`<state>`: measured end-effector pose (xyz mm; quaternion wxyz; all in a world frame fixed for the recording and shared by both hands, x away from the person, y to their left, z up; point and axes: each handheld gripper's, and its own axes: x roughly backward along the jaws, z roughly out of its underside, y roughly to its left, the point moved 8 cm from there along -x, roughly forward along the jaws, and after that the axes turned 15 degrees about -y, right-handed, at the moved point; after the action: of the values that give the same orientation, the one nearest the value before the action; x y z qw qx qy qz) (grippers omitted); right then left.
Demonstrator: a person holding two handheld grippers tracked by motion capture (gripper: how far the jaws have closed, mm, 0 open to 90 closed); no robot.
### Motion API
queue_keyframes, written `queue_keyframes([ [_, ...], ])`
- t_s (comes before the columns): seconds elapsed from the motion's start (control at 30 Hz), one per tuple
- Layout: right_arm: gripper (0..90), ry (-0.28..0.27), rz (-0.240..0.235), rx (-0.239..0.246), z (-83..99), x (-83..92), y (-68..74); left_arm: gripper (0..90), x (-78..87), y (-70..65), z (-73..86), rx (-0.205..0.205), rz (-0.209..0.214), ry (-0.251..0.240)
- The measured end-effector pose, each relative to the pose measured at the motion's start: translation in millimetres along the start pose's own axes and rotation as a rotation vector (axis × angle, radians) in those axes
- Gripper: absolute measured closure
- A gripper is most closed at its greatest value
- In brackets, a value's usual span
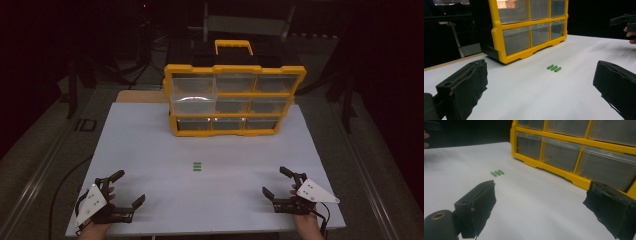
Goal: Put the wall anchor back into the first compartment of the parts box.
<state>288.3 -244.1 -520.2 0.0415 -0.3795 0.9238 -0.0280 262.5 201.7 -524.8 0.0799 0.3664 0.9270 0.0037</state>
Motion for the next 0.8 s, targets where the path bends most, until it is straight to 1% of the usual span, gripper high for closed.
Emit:
queue_keyframes([
  [0.1,8.7,0.002,0.014,-0.002,-0.3,0.5,-1.4,0.0,0.2,-0.3,0.3,-0.001,0.001,0.003],
  [0.23,8.7,-0.001,0.015,0.005,-1.0,1.0,-1.9,0.0,0.2,-0.5,0.1,-0.002,0.0,0.004],
  [0.33,8.7,0.001,0.013,-0.003,-0.8,0.2,0.0,0.0,0.3,-0.5,1.2,-0.008,0.0,0.013],
  [0.37,8.7,0.007,0.005,0.012,-0.2,0.5,-0.1,0.0,0.3,-0.3,2.6,-0.009,-0.001,0.022],
  [0.5,8.8,0.006,0.009,0.016,-0.7,0.7,-0.5,0.0,0.4,0.0,2.8,-0.001,0.0,0.022],
  [0.57,8.8,-0.001,0.017,0.007,-1.7,1.0,-1.0,0.0,0.1,0.6,1.7,0.011,-0.004,0.016],
  [0.6,8.7,0.0,0.013,0.016,-1.8,1.7,-1.8,0.0,0.2,0.7,1.7,0.014,-0.005,0.019],
  [0.7,8.7,-0.008,0.021,0.009,-3.2,2.1,-2.3,0.0,-0.4,0.2,0.6,0.024,-0.008,0.013],
  [0.73,8.8,-0.009,0.021,0.017,-3.5,2.4,-2.8,0.0,-0.9,-0.1,0.0,0.027,-0.007,0.014],
  [0.8,8.8,-0.013,0.023,0.018,-4.5,2.4,-4.0,0.0,-4.1,-1.9,-2.5,0.041,-0.002,0.015],
])
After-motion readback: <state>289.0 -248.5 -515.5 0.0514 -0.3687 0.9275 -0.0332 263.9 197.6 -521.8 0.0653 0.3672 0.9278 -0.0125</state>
